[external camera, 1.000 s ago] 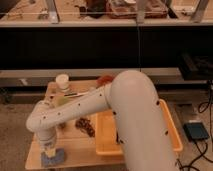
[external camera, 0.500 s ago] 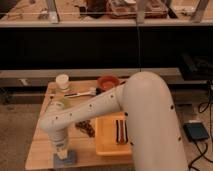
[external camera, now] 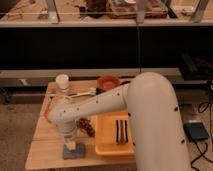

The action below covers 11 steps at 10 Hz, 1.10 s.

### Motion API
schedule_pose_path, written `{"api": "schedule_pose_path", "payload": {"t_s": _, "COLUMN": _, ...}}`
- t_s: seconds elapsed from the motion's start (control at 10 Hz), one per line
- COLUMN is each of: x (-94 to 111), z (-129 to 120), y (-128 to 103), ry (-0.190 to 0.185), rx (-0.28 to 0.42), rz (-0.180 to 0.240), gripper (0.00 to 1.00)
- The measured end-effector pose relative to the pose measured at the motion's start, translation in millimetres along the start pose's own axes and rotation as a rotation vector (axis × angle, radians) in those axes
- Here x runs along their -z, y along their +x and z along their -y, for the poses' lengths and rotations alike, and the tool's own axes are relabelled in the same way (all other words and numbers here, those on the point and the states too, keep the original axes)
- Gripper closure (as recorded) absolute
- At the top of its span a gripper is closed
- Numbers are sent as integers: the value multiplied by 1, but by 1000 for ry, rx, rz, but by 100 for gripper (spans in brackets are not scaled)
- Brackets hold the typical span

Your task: Wipe table surface with sponge

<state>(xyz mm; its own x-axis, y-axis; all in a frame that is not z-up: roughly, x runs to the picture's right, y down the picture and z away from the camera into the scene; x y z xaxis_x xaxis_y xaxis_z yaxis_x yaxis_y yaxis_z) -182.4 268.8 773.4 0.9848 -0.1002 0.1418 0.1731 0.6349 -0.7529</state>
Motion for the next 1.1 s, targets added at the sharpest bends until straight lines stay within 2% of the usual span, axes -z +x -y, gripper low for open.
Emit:
{"api": "schedule_pose_path", "payload": {"t_s": 0.3, "x": 4, "z": 35, "y": -2, "ry": 38, "rx": -24, "rz": -5, "gripper": 100}}
{"api": "schedule_pose_path", "payload": {"t_s": 0.5, "x": 8, "z": 42, "y": -13, "ry": 59, "rx": -14, "rz": 11, "gripper": 100}}
{"api": "schedule_pose_path", "payload": {"t_s": 0.8, "x": 23, "z": 36, "y": -64, "ry": 92, "rx": 69, "rz": 52, "gripper": 100}}
{"api": "schedule_pose_path", "payload": {"t_s": 1.0, "x": 30, "z": 22, "y": -104, "ry": 100, "rx": 153, "rz": 81, "gripper": 100}}
{"api": "schedule_pose_path", "payload": {"t_s": 1.1, "x": 30, "z": 16, "y": -115, "ry": 98, "rx": 179, "rz": 89, "gripper": 100}}
